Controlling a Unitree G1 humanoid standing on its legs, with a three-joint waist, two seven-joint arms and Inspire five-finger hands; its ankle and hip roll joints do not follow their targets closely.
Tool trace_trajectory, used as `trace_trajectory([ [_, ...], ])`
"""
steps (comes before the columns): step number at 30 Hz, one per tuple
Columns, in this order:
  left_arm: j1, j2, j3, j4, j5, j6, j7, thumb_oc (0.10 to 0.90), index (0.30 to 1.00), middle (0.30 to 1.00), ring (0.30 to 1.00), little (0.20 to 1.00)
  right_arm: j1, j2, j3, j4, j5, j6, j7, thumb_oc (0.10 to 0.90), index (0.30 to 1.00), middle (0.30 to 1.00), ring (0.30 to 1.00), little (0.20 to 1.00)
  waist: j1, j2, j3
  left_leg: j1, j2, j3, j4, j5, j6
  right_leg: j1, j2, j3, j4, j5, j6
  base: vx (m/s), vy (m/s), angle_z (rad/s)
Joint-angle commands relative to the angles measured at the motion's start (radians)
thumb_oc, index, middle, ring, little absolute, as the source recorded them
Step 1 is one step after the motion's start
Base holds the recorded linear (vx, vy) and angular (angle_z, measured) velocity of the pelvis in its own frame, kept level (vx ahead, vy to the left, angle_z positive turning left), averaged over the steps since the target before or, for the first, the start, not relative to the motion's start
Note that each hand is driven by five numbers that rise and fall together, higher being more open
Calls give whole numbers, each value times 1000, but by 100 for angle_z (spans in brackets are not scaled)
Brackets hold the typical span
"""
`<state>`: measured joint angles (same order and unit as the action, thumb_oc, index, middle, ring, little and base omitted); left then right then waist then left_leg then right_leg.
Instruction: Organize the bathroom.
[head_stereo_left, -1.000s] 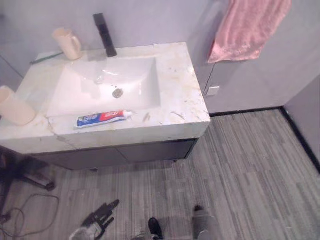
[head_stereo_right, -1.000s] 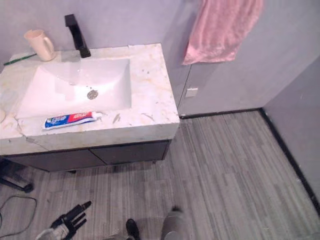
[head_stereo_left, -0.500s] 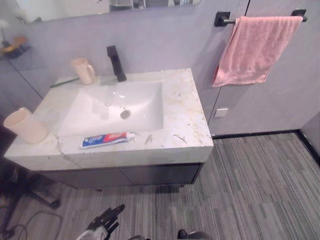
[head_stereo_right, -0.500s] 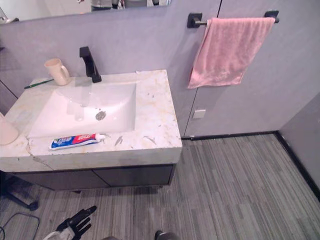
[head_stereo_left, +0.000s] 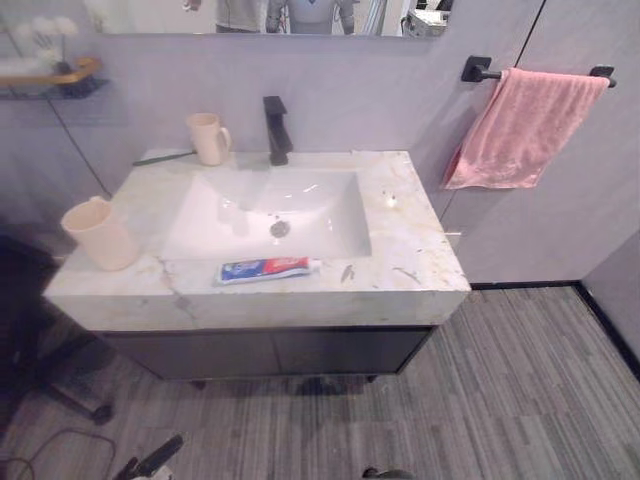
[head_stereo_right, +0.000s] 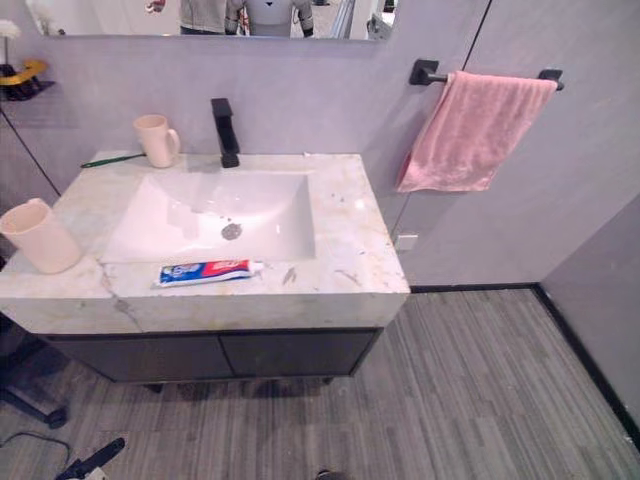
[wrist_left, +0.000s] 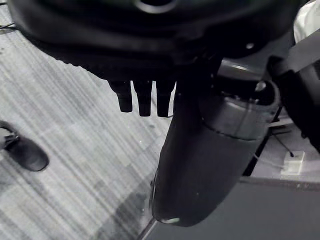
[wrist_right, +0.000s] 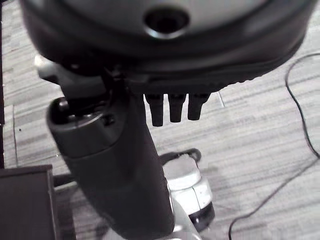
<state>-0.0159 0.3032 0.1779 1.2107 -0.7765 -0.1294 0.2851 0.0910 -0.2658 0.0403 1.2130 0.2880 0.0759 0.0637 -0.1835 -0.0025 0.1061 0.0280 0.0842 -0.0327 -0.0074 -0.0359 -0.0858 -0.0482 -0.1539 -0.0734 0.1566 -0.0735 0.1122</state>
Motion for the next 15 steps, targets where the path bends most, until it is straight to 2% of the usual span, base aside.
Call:
trace_trajectory([
  [1,-11,67,53,-31,20,-54,-15,800,900,900,900,900,0,-43,-8,-4,-11,-9,-2,800,900,900,900,900,-23,33,8,17,72,102,44,21,21,-43,27,46,41,21,34,33,92,-9],
  [6,-18,67,48,-32,26,-9,-65,800,900,900,900,900,12,-40,-25,-9,-15,-3,-22,800,900,900,900,900,-44,44,9,15,81,172,20,23,21,-61,4,31,40,24,58,37,109,-6],
  [10,-9,60,48,-46,-3,5,-78,800,900,900,900,900,24,-40,-51,4,-29,-7,-18,800,900,900,900,900,-44,45,13,15,77,184,28,13,29,-53,-10,23,35,27,70,79,87,17],
  [12,-1,53,72,-68,-86,-17,-23,800,900,900,900,900,24,-33,-50,6,-50,-1,-13,800,900,900,900,900,-33,38,11,10,64,194,38,3,38,-48,-20,30,26,33,82,95,82,7],
  [15,1,51,115,-105,-203,-100,61,800,900,900,900,900,26,-26,-42,-5,-57,-3,0,800,900,900,900,900,-23,30,11,0,54,195,59,-10,44,-34,-27,33,10,38,89,74,27,0],
])
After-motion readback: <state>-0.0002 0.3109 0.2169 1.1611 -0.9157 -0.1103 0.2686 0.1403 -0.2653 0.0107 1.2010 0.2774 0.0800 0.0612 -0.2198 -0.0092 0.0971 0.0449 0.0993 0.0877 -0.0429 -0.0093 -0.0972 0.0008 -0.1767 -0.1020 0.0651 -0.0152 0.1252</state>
